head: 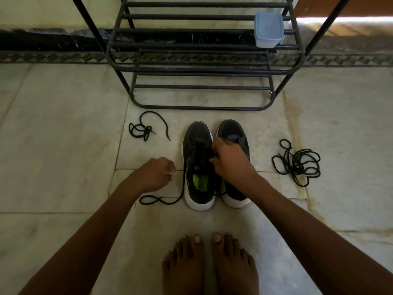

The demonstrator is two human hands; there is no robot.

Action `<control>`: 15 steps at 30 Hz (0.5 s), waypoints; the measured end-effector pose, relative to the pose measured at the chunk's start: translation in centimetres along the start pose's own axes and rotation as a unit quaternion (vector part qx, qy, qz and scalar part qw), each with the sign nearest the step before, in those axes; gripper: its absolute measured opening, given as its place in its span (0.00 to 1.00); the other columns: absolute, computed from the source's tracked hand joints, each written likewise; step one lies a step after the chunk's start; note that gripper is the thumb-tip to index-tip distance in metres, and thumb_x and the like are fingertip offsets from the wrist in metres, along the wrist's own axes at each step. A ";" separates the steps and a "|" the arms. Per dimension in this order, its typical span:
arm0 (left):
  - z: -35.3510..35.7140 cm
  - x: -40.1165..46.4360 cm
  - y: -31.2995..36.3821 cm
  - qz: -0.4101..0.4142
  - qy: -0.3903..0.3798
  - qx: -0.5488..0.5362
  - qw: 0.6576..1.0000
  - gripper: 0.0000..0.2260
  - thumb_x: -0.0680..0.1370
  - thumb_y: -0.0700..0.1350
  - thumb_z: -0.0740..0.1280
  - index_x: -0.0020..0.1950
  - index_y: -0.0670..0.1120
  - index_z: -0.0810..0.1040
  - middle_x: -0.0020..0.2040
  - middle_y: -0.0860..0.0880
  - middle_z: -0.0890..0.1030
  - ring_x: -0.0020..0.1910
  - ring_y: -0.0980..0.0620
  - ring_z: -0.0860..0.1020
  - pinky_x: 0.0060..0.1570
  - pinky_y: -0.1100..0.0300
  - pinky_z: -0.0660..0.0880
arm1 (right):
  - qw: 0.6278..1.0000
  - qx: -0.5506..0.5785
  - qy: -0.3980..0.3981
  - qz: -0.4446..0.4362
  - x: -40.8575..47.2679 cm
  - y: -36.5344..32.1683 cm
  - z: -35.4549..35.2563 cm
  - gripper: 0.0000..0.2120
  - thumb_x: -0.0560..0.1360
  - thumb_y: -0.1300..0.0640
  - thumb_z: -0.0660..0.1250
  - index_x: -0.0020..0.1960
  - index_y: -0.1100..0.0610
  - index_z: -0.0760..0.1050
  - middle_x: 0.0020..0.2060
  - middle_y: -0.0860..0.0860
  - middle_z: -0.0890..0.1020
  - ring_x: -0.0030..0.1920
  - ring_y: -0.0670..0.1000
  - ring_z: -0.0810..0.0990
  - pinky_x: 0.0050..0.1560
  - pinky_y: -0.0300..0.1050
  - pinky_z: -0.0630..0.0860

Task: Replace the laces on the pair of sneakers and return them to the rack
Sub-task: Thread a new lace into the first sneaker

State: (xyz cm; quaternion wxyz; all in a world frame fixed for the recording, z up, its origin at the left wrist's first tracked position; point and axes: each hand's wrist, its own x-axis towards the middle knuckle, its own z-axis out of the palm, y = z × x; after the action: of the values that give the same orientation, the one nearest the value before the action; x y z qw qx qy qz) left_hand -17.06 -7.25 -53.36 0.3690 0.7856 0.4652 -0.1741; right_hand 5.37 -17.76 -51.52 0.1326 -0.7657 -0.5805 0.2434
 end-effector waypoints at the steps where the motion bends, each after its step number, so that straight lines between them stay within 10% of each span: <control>1: 0.0 0.1 0.5 0.011 0.053 -0.013 0.998 0.10 0.80 0.42 0.70 0.60 0.47 0.81 0.56 0.46 0.84 0.55 0.48 0.81 0.59 0.54 0.78 | 1.000 -0.005 -0.009 -0.007 0.1 0.0 -0.2 0.15 0.78 0.61 0.68 0.62 0.59 0.70 0.49 0.59 0.81 0.47 0.58 0.81 0.51 0.54 0.81; 7: -1.3 0.2 4.8 0.111 0.229 -0.122 0.959 0.06 0.78 0.41 0.72 0.52 0.51 0.83 0.44 0.55 0.83 0.34 0.65 0.76 0.38 0.68 0.72 | 0.999 0.022 -0.040 0.001 0.3 -0.4 -1.3 0.15 0.75 0.63 0.69 0.58 0.54 0.69 0.44 0.58 0.79 0.42 0.58 0.81 0.46 0.58 0.83; 12: -1.8 0.6 6.8 0.223 0.096 -0.198 0.949 0.29 0.73 0.38 0.78 0.71 0.56 0.77 0.59 0.60 0.83 0.40 0.61 0.74 0.41 0.68 0.72 | 0.967 0.253 0.002 0.032 -0.9 -1.5 -5.7 0.05 0.77 0.62 0.71 0.51 0.56 0.76 0.35 0.53 0.85 0.32 0.48 0.84 0.35 0.44 0.81; 15: -1.9 0.1 9.0 0.284 0.041 -0.271 0.919 0.14 0.75 0.37 0.76 0.60 0.47 0.83 0.51 0.50 0.86 0.44 0.57 0.81 0.46 0.61 0.77 | 0.942 0.333 0.021 -0.017 -1.6 -2.2 -8.2 0.04 0.79 0.60 0.71 0.52 0.58 0.77 0.33 0.53 0.86 0.30 0.46 0.82 0.31 0.38 0.74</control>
State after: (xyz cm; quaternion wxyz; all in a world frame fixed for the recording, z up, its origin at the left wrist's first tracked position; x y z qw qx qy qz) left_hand -9.40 -8.41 -48.38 0.5825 0.7609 0.2667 0.1035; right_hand 7.51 -18.01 -43.19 0.3968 -0.6724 -0.4763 0.4044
